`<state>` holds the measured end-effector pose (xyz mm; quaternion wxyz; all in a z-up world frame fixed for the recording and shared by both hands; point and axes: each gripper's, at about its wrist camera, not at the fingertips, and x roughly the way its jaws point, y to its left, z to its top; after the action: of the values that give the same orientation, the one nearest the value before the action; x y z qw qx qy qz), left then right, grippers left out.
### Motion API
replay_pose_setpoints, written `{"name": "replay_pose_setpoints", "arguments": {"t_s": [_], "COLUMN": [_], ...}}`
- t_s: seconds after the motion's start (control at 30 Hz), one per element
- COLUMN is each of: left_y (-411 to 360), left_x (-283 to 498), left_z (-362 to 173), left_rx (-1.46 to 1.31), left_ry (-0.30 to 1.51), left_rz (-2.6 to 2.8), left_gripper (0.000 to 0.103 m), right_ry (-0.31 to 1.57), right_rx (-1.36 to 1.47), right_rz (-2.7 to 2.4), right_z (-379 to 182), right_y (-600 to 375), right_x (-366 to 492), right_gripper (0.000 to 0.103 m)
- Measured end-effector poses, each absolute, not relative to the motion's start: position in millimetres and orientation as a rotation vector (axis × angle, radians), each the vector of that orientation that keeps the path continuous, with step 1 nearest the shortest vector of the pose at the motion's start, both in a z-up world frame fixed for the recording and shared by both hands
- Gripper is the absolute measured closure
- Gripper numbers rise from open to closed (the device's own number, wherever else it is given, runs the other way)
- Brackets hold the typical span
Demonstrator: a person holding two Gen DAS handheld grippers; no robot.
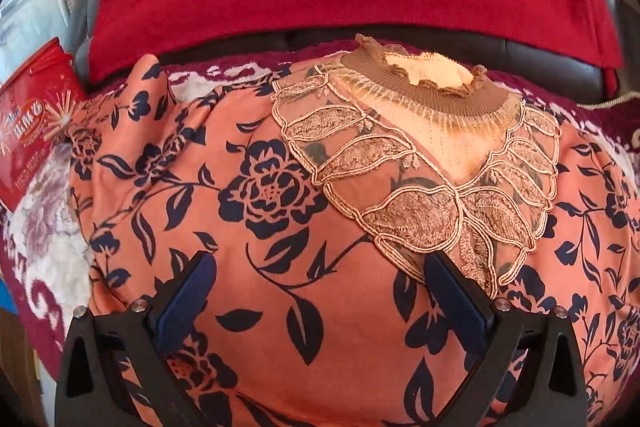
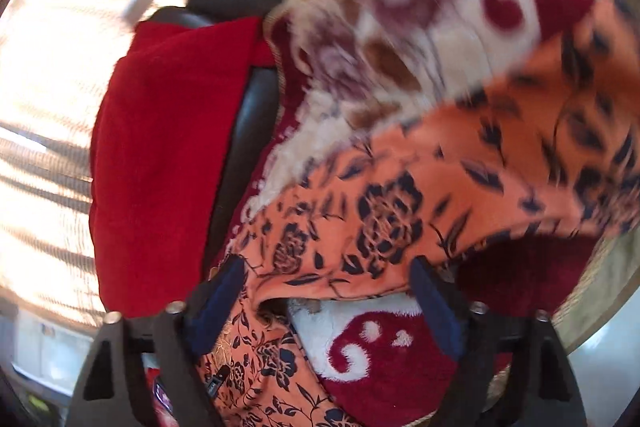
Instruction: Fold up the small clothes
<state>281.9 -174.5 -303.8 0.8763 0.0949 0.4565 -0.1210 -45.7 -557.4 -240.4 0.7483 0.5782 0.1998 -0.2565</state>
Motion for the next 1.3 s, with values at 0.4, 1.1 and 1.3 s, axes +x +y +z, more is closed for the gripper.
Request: {"name": "replay_pose_setpoints", "arguments": {"t_s": [0.4,1.1,1.3], "left_y": [-153,-122,-71], "left_x": [266,268,294], "left_z": [-309,-256,-238], "left_rx": [0.049,0.182,0.041], "left_ry": [1.023,0.769,0.751], "left_rz": [-0.364,-0.286,-0.152], "left_gripper": [0.000,0.000,0.000], "right_ry": [0.237,0.196,0.242], "right_rx": [1.415,1.361,0.973], "right_rz": [-0.681,-0.940,-0.825], "right_z": [-265,-279,-177], "right_y": [-558,-598,-567], "right_x": [-111,-133,-31], "right_gripper": [0.048,0.086,0.091]}}
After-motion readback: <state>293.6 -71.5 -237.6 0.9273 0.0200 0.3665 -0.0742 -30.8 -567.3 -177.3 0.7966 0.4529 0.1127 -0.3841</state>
